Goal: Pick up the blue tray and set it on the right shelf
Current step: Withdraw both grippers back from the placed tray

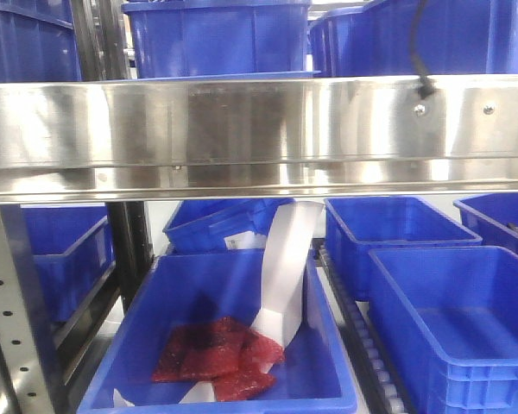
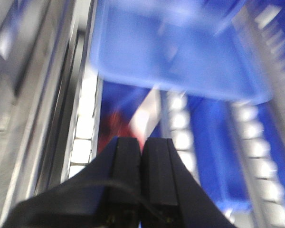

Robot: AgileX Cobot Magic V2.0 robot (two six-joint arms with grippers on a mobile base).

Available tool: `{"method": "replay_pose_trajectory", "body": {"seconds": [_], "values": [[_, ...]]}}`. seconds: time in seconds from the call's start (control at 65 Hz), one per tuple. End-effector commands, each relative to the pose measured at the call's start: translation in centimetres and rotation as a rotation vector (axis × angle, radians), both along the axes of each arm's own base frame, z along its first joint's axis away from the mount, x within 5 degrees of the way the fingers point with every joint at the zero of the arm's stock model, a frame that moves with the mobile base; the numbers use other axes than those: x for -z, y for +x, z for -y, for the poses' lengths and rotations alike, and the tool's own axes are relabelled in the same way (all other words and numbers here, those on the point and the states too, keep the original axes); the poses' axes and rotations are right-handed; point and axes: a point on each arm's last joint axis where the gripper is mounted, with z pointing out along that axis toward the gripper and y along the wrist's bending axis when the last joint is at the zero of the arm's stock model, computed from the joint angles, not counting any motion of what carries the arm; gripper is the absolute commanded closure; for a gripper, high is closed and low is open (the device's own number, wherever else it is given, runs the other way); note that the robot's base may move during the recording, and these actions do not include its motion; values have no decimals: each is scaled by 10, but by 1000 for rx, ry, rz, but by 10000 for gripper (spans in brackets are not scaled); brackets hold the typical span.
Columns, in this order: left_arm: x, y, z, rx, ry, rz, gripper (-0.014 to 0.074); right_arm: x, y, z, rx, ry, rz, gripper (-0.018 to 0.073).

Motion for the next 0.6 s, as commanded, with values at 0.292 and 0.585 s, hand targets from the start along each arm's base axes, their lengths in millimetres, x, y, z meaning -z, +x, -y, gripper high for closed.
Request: {"method": "replay_pose_trajectory", "body": {"seconds": [0.292, 0.585], "values": [[35, -130, -27, 72, -6, 414, 645, 30, -112, 25, -228, 102, 370, 517], [88, -213, -55, 74, 18, 525, 645, 76, -203, 82, -282, 102, 574, 517]]}}
